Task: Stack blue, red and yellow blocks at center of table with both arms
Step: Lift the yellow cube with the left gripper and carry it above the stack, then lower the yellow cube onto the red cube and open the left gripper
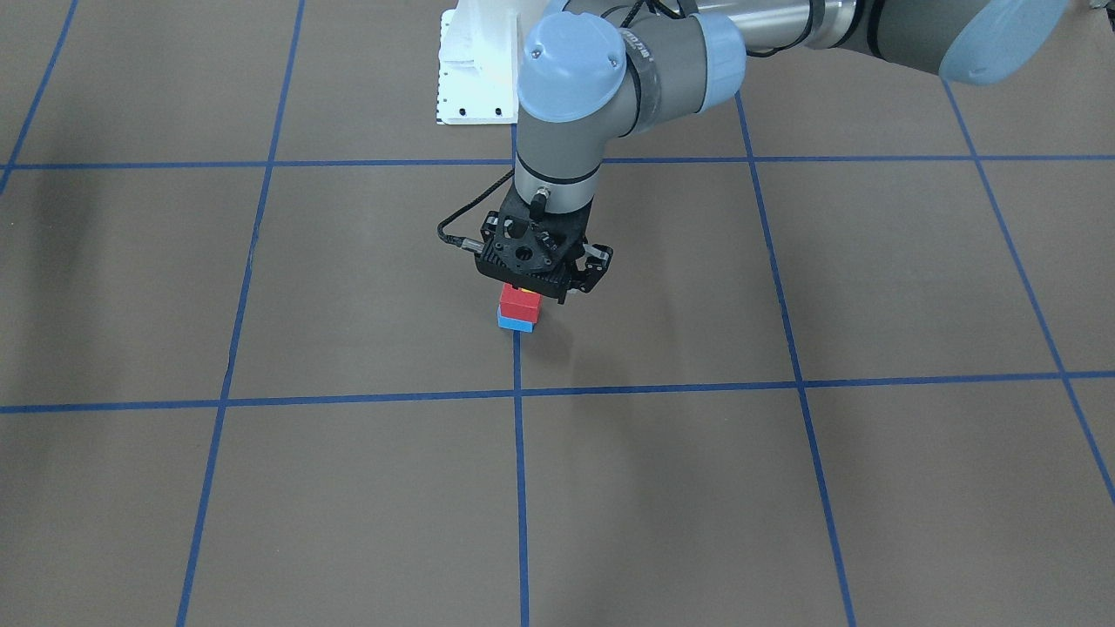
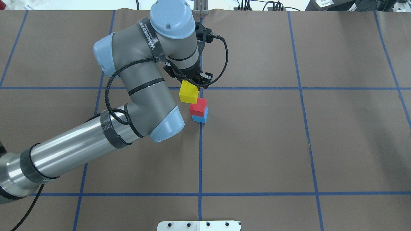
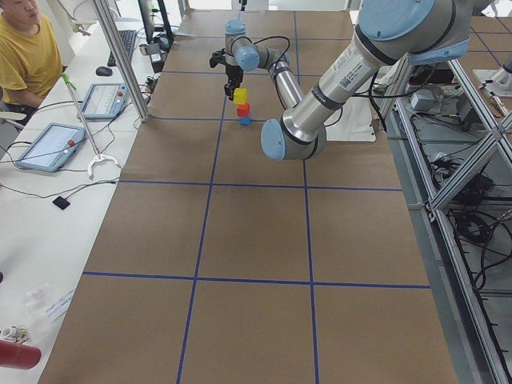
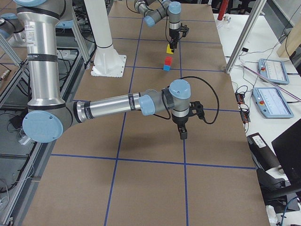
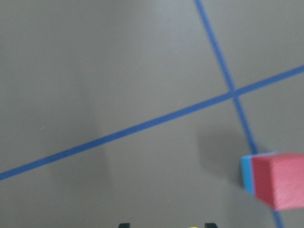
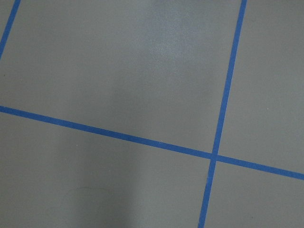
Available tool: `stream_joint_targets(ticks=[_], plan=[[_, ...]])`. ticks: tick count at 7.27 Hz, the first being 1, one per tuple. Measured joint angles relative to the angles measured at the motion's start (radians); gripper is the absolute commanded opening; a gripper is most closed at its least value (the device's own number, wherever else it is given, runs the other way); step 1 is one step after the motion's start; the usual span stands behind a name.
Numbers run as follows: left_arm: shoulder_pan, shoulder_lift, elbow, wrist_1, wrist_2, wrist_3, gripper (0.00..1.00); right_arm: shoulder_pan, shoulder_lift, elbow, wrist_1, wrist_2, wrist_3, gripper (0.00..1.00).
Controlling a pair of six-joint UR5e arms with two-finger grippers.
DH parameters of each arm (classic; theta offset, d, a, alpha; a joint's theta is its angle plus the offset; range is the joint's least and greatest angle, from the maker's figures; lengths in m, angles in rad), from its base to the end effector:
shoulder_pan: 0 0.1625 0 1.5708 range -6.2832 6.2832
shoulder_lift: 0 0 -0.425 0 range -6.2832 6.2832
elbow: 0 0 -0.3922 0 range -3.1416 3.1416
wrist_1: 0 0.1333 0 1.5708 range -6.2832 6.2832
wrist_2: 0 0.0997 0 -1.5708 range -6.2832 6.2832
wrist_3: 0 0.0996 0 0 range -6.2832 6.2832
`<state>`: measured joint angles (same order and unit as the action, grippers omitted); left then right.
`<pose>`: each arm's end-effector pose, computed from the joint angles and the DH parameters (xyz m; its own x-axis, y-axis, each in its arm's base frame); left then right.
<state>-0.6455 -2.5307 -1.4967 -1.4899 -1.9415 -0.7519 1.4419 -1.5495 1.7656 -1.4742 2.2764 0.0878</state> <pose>0.5265 -0.5182 0.0950 0.6354 0.3737 -0.6757 -0.1639 0.9204 0.3549 0.0025 -0.5149 0.5448 0.7372 -0.2118 0.6416 0.0579 0.9659 0.2523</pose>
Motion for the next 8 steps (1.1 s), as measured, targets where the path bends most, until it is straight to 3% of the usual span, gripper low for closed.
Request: stream_joint_targets(ticks=[5,8], plan=[[0.051,-0.011,0.04,-0.027,0.045,0.0,0.0,0.0,0.0,0.0,0.0,0.0,0.001,1.0],[0.052,-0.014,0.046,-0.027,0.045,-0.001,0.07,0.0,0.0,0.0,0.0,0.001,0.001,1.0]])
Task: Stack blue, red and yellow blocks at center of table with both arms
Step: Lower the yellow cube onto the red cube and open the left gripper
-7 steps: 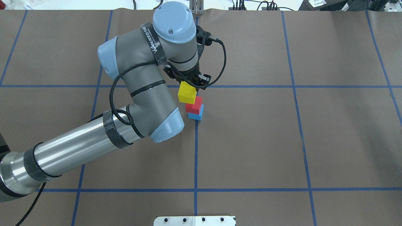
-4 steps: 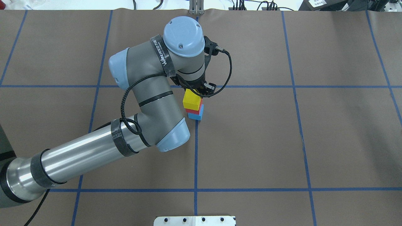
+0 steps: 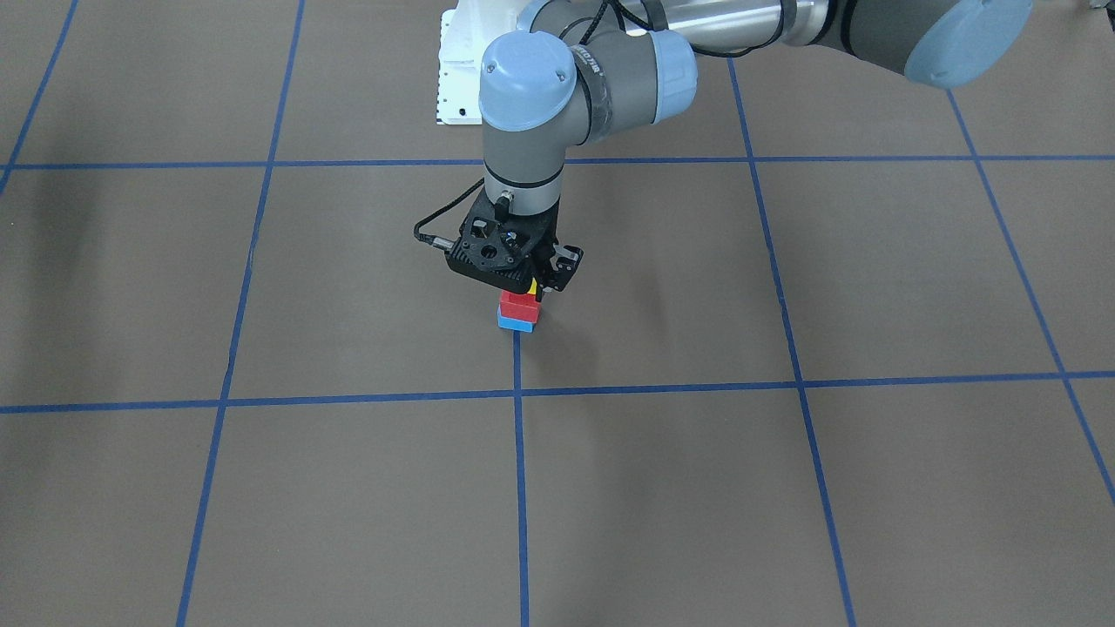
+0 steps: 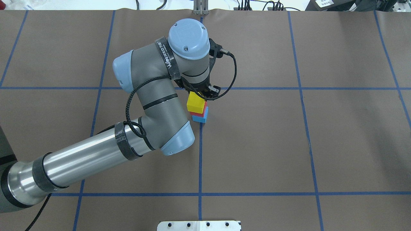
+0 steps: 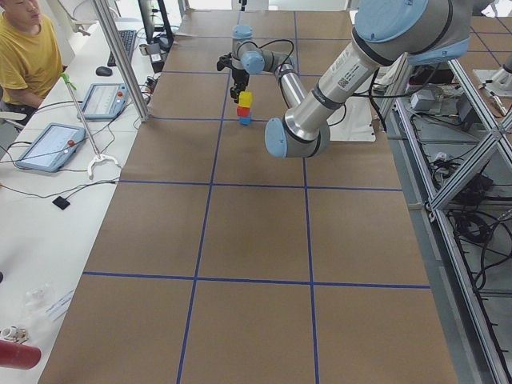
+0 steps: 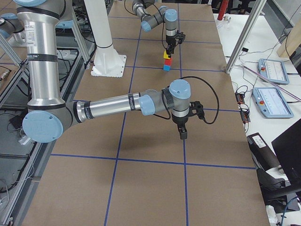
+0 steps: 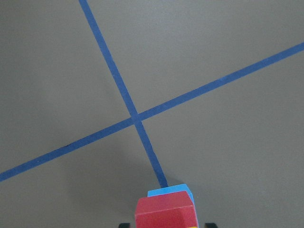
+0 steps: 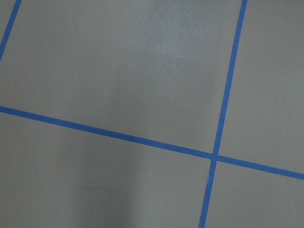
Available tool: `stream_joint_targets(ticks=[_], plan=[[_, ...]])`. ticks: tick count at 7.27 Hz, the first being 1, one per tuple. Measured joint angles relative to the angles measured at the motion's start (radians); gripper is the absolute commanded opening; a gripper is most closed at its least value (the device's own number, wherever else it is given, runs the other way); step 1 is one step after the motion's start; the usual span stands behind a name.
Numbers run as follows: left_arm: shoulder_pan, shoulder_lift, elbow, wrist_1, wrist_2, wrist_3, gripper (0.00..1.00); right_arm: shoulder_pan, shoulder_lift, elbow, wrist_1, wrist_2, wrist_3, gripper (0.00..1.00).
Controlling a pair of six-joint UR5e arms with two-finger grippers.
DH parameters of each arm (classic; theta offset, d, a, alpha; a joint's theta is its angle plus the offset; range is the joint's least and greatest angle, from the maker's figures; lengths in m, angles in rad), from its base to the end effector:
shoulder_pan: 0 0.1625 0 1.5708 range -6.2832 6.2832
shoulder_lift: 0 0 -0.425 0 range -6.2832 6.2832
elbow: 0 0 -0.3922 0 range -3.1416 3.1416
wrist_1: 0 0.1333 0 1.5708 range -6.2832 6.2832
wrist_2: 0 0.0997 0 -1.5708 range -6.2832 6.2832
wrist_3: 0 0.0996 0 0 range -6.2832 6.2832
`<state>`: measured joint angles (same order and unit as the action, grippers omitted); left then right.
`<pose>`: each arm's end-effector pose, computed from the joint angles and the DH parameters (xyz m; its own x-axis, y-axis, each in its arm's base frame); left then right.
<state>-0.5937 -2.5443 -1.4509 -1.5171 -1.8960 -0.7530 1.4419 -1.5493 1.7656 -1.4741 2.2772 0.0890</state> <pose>0.5619 -0.5017 0.1002 0.6431 0.4001 -0.6529 -0.1888 0.9092 0.3711 0.0025 -0.5150 0.5446 0.7367 -0.2110 0.6425 0.0570 0.9661 0.2518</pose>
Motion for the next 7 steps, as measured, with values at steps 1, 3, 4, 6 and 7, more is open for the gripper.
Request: stream_joint_targets(ticks=[1,3,4,6,7], plan=[[0.0,0.0,0.002,0.0,0.0,0.0,0.11,0.0,0.0,0.0,0.0,0.0,0.0,1.0],[0.0,0.0,0.01,-0.012,0.0,-0.001,0.17,0.0,0.0,0.0,0.0,0.0,0.0,1.0],[0.0,-0.001,0.019,-0.023,0.0,-0.001,0.2,0.0,0.0,0.0,0.0,0.0,0.0,1.0],[-0.001,-0.002,0.026,-0.032,0.0,-0.001,0.39,0.0,0.0,0.0,0.0,-0.001,0.0,1.0],[-0.001,-0.002,0.027,-0.034,0.0,-0.002,0.58,0.0,0.0,-0.001,0.0,-0.001,0.0,1.0]])
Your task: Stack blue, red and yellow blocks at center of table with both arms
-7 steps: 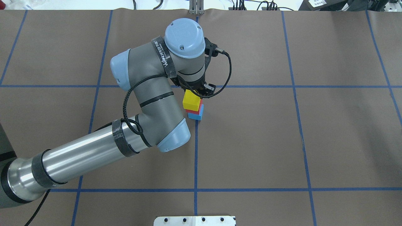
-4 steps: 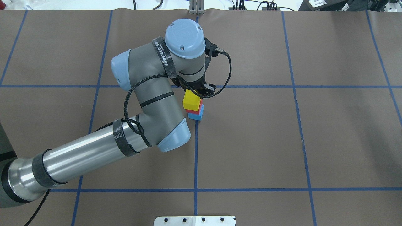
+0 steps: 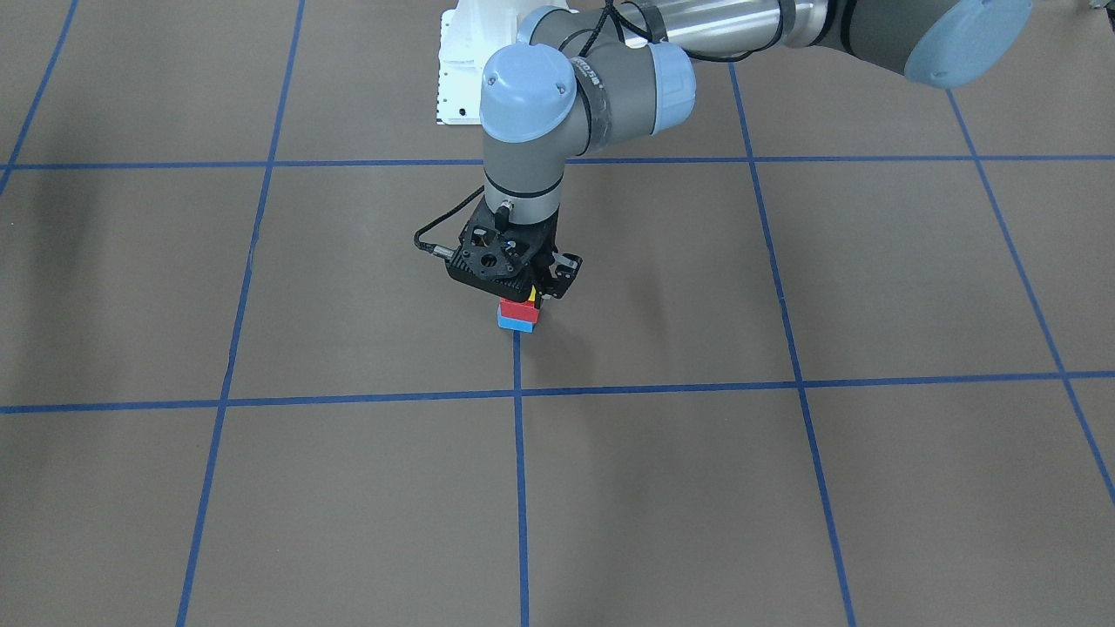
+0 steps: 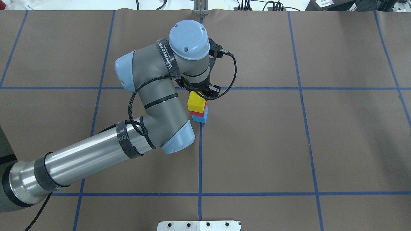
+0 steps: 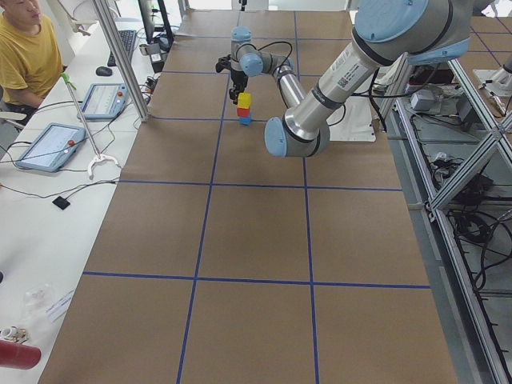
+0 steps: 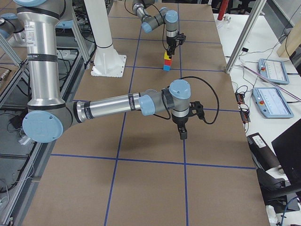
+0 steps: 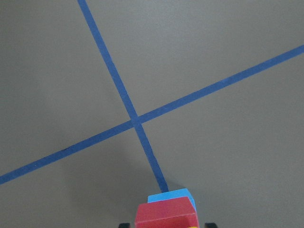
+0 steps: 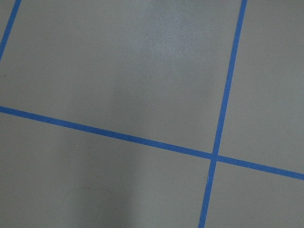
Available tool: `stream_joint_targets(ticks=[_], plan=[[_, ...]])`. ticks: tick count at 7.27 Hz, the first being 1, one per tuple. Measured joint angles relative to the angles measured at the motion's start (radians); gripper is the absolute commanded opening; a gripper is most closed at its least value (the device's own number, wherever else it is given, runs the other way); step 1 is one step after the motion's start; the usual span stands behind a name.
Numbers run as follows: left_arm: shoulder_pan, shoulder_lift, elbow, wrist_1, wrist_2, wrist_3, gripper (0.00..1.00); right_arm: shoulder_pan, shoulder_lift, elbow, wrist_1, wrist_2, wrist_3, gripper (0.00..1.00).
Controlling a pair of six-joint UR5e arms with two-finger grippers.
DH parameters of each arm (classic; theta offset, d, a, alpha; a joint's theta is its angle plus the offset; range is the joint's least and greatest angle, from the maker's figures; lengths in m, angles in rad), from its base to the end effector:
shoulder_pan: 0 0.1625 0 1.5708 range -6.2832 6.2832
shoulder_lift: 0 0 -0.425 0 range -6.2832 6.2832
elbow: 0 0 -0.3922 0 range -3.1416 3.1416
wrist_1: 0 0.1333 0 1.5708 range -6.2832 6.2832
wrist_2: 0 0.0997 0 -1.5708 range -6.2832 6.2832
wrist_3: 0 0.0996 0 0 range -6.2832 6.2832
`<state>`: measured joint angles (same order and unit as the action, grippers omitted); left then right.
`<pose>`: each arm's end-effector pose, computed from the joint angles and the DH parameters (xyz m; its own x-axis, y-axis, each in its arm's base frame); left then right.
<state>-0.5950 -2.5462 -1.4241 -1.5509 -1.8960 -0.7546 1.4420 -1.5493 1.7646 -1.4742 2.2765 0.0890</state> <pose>0.5676 -0.5067 0.1048 0.6391 0.4011 -0.6563 -0.1838 0.9082 0.3760 0.0026 -0.5150 0.5452 0.7373 -0.2101 0.6421 0.0569 0.9664 0.2508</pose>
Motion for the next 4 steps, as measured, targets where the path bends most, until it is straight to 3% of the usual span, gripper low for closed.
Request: stream_joint_targets(ticks=[1,2,4], plan=[[0.0,0.0,0.0,-0.001,0.0,0.0,0.74,0.0,0.0,0.0,0.0,0.0,0.0,1.0],[0.0,0.0,0.0,-0.001,0.0,-0.001,0.99,0.0,0.001,0.0,0.0,0.0,0.0,1.0],[0.0,0.0,0.002,-0.002,0.002,-0.015,1.0,0.0,0.001,-0.003,0.0,0.0,-0.001,1.0]])
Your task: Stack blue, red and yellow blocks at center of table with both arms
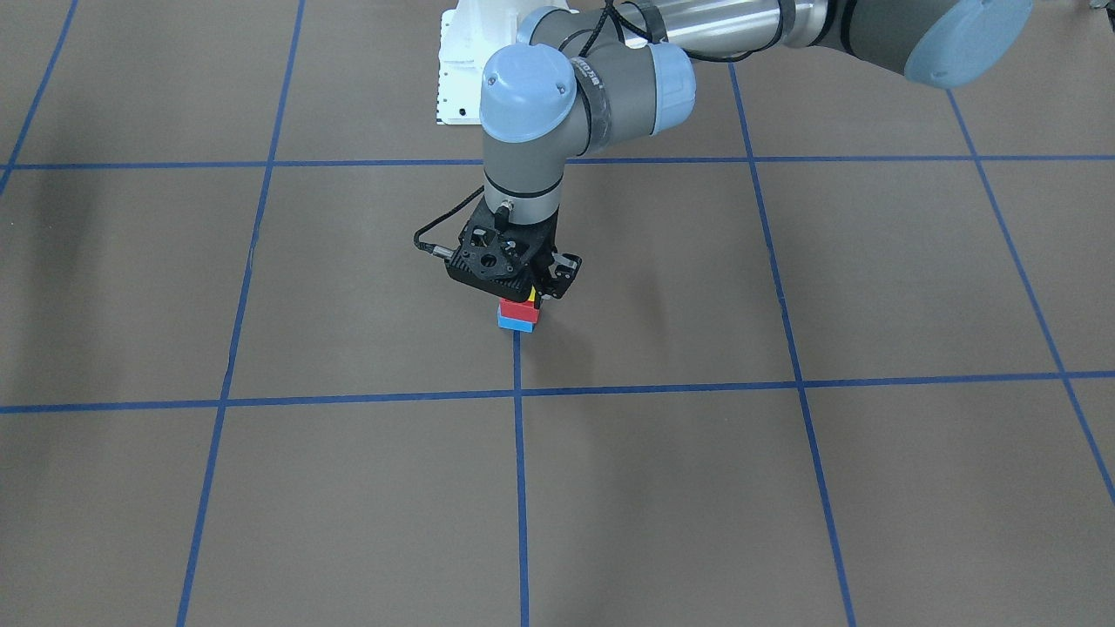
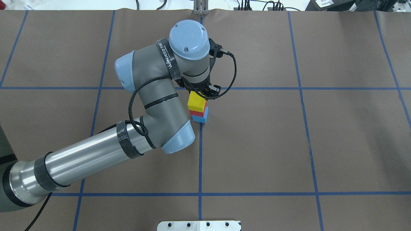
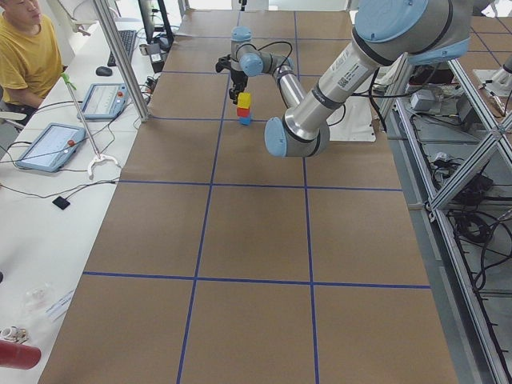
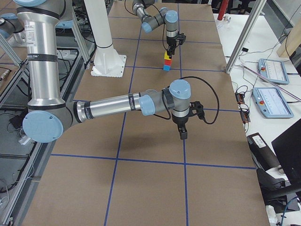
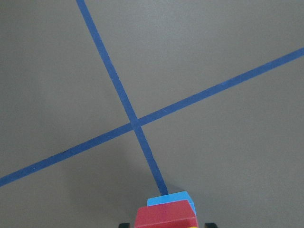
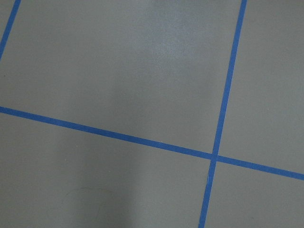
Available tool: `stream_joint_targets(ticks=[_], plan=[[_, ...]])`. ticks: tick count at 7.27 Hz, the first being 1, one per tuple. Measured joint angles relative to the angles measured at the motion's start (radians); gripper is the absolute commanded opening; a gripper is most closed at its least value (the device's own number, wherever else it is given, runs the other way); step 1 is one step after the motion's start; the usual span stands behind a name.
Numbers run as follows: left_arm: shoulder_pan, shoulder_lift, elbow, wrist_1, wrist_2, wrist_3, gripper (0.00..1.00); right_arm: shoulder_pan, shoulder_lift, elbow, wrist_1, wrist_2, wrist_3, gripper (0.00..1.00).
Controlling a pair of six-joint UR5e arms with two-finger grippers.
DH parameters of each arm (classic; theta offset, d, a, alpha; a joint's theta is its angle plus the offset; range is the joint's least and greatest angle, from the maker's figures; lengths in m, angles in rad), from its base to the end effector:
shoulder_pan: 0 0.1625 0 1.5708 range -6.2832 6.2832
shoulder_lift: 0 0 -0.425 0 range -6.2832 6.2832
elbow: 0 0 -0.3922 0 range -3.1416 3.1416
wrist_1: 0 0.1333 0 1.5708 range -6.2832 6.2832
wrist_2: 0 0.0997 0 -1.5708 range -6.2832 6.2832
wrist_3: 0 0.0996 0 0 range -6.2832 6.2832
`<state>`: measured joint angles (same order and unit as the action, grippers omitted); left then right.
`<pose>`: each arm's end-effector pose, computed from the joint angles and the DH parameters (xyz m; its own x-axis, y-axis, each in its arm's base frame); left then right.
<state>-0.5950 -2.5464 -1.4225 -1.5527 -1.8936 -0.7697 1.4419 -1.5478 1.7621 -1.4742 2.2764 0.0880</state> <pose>0.5679 -0.5072 0.1051 0.6429 0.3872 -0.6609 -0.1728 0.9139 0.3674 0.0024 -0.5157 0.5457 0.7373 -0.2105 0.6419 0.0578 0.9664 0.2505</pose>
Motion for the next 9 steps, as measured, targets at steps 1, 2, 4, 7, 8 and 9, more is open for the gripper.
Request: stream_joint_targets(ticks=[1,2,4,7,8,9], plan=[[0.0,-0.001,0.0,-0.003,0.001,-0.014,1.0,0.0,0.0,-0.001,0.0,0.0,0.0,1.0],[-0.001,-0.001,-0.002,-0.009,0.002,-0.025,1.0,0.0,0.0,-0.002,0.0,0.0,0.0,1.0],[-0.028,0.002,-0.029,0.002,-0.015,-0.022,1.0,0.0,0.0,-0.004,0.0,0.0,-0.002,1.0],[-0.168,0.167,-0.319,0.225,-0.105,0.215,1.0,0.0,-0.013,-0.01,0.001,-0.005,-0.009,1.0],[-0.254,0.28,-0.442,0.293,-0.145,0.372,1.0,0.0,-0.017,-0.014,0.001,-0.007,-0.013,1.0],[-0.365,0.393,-0.519,0.327,-0.205,0.551,1.0,0.0,-0.018,-0.021,0.002,-0.007,-0.018,1.0]])
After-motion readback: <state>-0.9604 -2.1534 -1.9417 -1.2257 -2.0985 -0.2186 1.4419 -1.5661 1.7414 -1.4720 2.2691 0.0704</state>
